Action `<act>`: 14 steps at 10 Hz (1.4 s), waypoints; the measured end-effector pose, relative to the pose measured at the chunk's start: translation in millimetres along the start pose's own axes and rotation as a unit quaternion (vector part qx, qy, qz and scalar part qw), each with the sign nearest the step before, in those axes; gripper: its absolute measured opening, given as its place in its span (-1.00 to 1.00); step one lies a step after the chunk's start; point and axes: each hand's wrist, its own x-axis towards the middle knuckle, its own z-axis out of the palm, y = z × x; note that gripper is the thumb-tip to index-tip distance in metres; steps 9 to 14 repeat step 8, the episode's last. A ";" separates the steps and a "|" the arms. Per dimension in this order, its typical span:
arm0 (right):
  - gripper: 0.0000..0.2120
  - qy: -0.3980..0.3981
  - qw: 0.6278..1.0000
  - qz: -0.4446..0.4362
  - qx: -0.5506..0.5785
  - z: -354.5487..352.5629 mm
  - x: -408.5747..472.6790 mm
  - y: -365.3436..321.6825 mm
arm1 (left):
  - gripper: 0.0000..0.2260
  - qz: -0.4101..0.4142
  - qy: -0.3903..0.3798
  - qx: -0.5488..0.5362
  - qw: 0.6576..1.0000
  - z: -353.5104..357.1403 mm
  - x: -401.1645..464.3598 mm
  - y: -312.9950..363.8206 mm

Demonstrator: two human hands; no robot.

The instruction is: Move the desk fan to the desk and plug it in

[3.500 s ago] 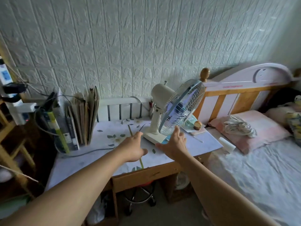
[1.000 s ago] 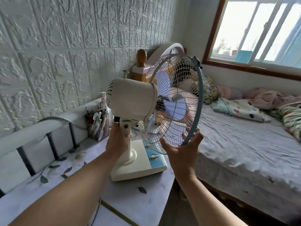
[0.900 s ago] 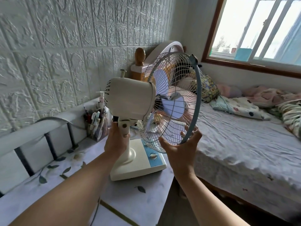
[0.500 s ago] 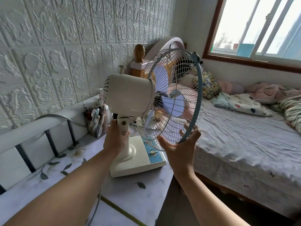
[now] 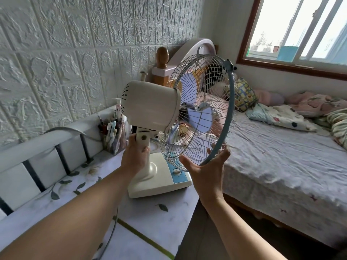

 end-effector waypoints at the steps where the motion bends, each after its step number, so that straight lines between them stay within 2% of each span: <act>1: 0.07 -0.008 1.000 0.009 0.000 -1.3 0.7 -0.2 | -0.48 -0.032 -0.011 -0.016 0.999 -1.4 -1.8 2.9; 2: 0.09 -0.020 1.000 0.022 -0.003 -4.7 -1.2 -4.0 | -0.37 -0.080 -0.034 -0.043 0.995 -6.5 -6.1 7.6; 5: 0.17 -0.068 0.994 0.086 -0.016 -34.3 -26.1 -22.0 | -0.22 -0.097 -0.091 -0.044 0.990 -43.8 -36.1 24.7; 7: 0.16 -0.082 0.991 0.097 -0.050 -59.3 -43.3 -40.0 | -0.30 -0.071 -0.102 -0.038 0.992 -75.5 -59.9 48.6; 8: 0.09 -0.091 0.988 0.102 -0.068 -73.5 -46.9 -49.4 | -0.30 -0.095 -0.109 -0.051 0.988 -85.7 -68.4 55.8; 14: 0.09 -0.091 0.988 0.102 -0.068 -73.5 -46.9 -49.4 | -0.30 -0.095 -0.109 -0.051 0.988 -85.7 -68.4 55.8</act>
